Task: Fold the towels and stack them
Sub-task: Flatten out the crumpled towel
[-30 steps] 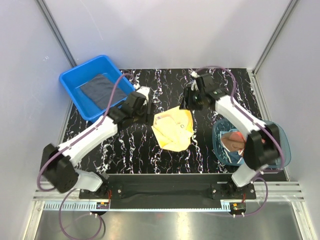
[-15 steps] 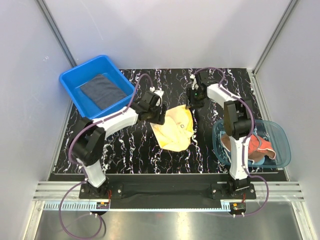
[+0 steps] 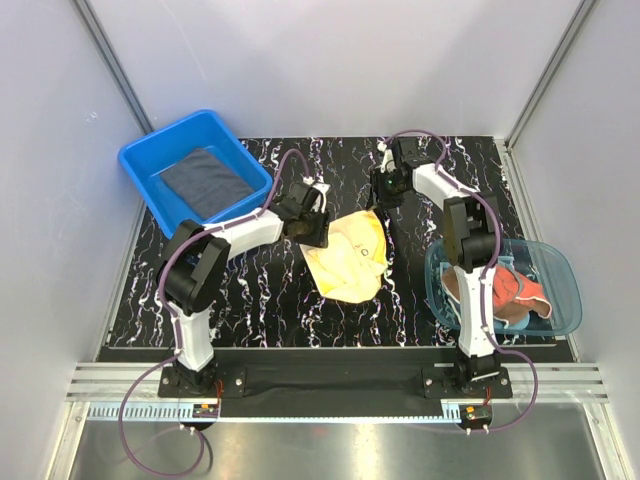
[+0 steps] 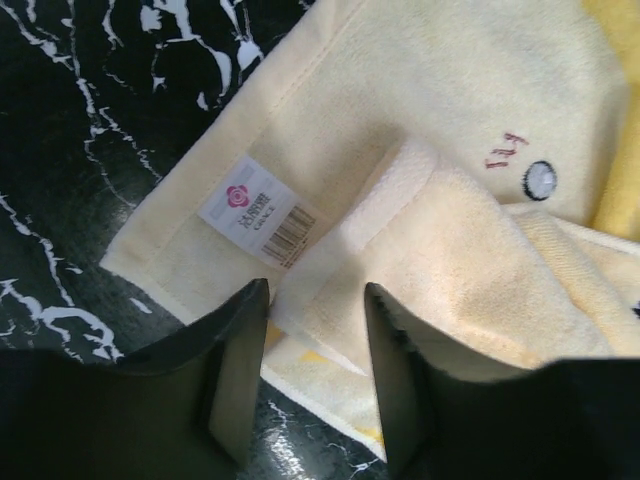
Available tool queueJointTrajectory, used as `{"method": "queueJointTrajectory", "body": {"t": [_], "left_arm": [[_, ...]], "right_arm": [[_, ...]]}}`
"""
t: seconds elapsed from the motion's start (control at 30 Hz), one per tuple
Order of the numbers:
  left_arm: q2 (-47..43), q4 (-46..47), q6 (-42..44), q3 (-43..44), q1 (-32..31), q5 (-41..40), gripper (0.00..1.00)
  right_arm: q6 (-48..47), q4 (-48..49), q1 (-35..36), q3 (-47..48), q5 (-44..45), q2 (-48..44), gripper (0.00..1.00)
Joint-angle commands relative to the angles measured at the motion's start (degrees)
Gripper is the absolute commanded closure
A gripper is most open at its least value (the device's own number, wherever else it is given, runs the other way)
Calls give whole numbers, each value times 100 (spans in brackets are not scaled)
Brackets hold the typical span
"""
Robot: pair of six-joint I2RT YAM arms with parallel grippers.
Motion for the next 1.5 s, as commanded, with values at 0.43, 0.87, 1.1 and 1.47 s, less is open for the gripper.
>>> {"method": "queueJointTrajectory", "body": {"t": [0.43,0.87,1.1,1.47], "left_arm": [[-1174,-1071,181,505,75,141,100],[-2696,-1558,-627,-1444,84,-995,100],[-3180,-1250,-883,-2280,119,-1303,100],[-3215,-582,-1146,-2755,163,-785,100]], "right_arm": [[605,-196,-333,63,1106,-264,100],[1433,-117,-792,-2145,1058,-2567,63],[317,209,130,-1418,-323,-2202,45],[-695,-152,1274,850,-1316,84,51]]}}
